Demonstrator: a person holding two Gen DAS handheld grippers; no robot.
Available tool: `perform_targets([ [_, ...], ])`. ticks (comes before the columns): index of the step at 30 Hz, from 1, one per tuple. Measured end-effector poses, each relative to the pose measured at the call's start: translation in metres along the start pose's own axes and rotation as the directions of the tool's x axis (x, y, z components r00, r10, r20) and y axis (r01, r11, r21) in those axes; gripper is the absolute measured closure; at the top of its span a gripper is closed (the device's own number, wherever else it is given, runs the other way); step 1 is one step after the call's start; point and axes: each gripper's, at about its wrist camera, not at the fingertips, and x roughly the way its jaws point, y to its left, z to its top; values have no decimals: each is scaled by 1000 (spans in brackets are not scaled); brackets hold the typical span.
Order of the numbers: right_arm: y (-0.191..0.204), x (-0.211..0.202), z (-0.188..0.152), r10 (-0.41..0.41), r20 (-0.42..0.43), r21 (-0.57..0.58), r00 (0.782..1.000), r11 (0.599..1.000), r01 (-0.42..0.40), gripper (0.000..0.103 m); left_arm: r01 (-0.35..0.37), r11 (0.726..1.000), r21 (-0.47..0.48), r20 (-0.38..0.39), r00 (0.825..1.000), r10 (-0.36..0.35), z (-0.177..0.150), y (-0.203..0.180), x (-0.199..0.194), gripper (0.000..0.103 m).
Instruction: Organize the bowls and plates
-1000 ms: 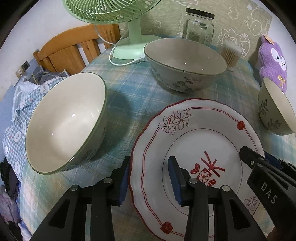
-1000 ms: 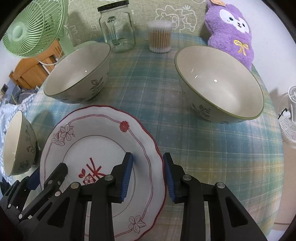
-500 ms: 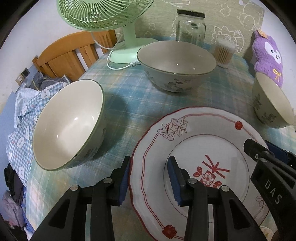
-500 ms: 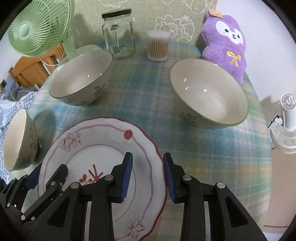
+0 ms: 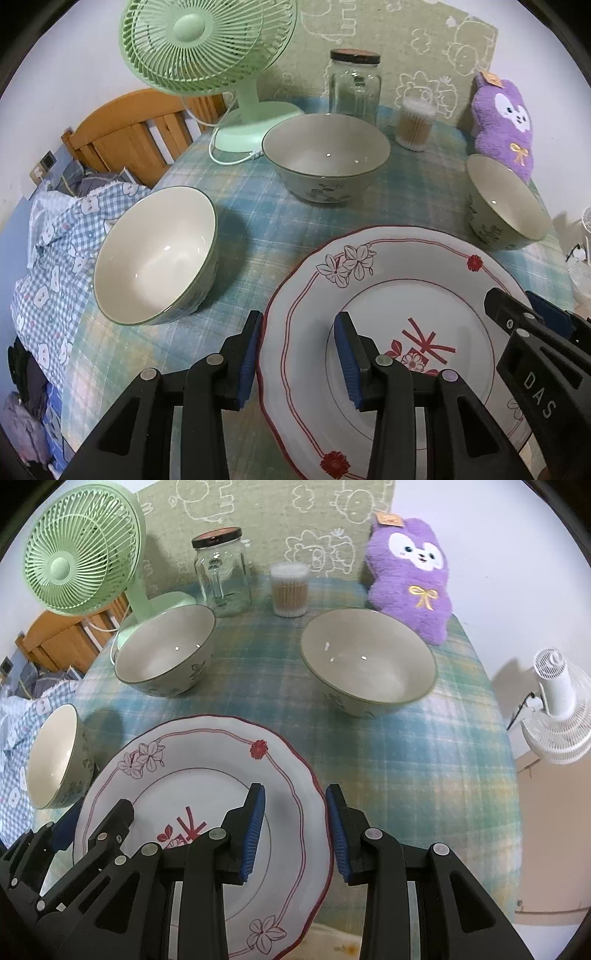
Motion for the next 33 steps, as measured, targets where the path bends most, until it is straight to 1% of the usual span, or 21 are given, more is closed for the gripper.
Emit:
perform_targets([
  [13, -19, -45, -40, -51, 26, 59, 998, 997, 49, 66, 52, 997, 61, 10, 999, -53, -28, -11, -33, 64],
  [22, -33, -66, -78, -85, 10, 119, 996, 989, 83, 66, 83, 987, 139, 12, 996, -86, -54, -21, -51, 64],
  [33, -51, -78, -120, -122, -18, 172, 992, 977, 123, 66, 123, 970, 211, -9, 992, -124, -87, -34, -62, 64],
])
